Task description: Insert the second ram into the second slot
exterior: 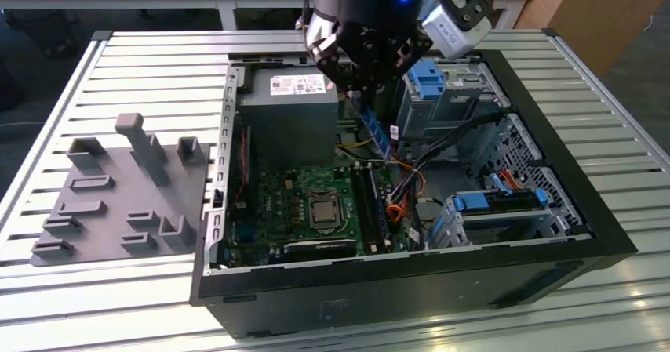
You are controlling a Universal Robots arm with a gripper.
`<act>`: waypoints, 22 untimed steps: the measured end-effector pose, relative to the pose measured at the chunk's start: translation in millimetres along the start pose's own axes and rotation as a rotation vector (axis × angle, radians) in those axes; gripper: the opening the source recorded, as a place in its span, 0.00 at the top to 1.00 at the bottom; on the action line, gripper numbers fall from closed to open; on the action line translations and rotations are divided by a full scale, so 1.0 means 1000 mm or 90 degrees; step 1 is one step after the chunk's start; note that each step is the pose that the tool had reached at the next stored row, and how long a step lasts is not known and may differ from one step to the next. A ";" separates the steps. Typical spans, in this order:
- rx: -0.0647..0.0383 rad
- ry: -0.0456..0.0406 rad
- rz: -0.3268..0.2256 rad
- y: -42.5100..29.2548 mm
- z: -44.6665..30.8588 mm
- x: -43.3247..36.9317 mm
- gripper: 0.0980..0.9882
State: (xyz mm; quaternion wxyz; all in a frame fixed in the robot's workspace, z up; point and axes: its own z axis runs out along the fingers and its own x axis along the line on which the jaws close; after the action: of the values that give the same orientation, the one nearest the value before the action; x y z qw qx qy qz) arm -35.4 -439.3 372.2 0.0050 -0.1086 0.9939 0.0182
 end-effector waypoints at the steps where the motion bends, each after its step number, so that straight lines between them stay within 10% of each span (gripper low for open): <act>1: 0.000 -0.0001 0.006 0.0000 0.0000 0.0000 0.96; 22: 0.003 -0.0033 0.103 0.0000 0.0019 0.0000 0.96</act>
State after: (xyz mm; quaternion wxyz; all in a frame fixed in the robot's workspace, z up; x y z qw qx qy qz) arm -35.4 -439.2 370.3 0.0063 -0.0280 0.9994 0.0167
